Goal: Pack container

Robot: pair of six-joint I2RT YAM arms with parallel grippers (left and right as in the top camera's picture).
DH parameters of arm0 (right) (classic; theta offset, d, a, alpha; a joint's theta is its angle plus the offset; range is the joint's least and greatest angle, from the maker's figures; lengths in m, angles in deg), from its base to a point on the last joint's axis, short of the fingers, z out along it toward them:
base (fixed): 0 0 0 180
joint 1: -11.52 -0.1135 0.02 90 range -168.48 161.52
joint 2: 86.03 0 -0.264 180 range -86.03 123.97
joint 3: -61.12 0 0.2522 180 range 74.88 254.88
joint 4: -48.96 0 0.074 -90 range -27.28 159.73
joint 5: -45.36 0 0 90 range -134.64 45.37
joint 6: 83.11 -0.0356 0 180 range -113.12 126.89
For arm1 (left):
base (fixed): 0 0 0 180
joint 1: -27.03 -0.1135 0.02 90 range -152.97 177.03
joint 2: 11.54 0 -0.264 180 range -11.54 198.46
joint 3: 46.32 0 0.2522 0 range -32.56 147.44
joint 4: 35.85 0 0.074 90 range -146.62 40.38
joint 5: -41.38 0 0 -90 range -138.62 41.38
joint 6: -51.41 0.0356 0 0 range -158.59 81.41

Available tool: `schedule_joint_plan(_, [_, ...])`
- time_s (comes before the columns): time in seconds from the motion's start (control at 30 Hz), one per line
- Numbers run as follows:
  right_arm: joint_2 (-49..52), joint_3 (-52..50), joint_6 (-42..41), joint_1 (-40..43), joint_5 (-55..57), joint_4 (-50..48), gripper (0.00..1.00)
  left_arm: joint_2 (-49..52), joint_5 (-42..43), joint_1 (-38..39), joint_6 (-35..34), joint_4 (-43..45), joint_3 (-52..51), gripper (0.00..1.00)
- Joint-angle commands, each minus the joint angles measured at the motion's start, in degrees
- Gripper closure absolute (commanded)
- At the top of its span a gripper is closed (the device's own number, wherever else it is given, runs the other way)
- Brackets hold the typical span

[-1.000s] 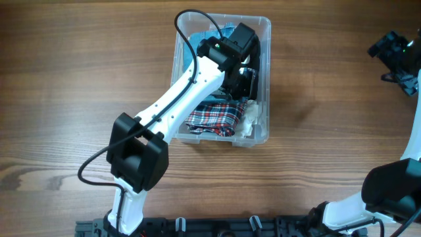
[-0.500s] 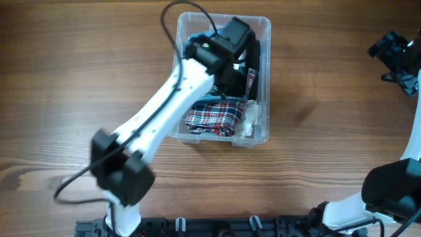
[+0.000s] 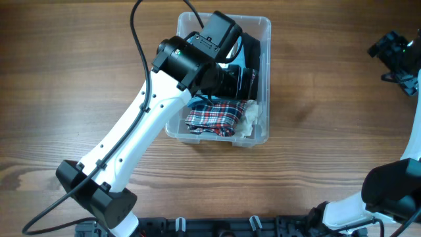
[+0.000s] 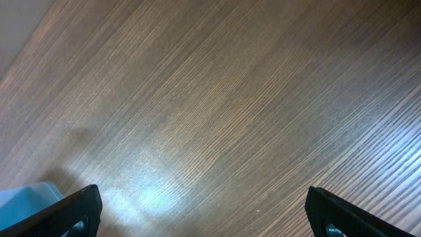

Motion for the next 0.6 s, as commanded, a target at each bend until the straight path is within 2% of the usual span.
schedule_joint_plan(0.0, [0.42, -0.24, -0.74, -0.09, -0.52, -0.2, 0.0, 0.24, -0.55, -0.31, 0.07, -2.56, 0.33, 0.0])
schedule_joint_plan(0.57, [0.42, -0.24, -0.74, -0.09, -0.52, -0.22, 0.0, 0.37, -0.61, -0.15, 0.09, -6.78, 0.26, 0.0])
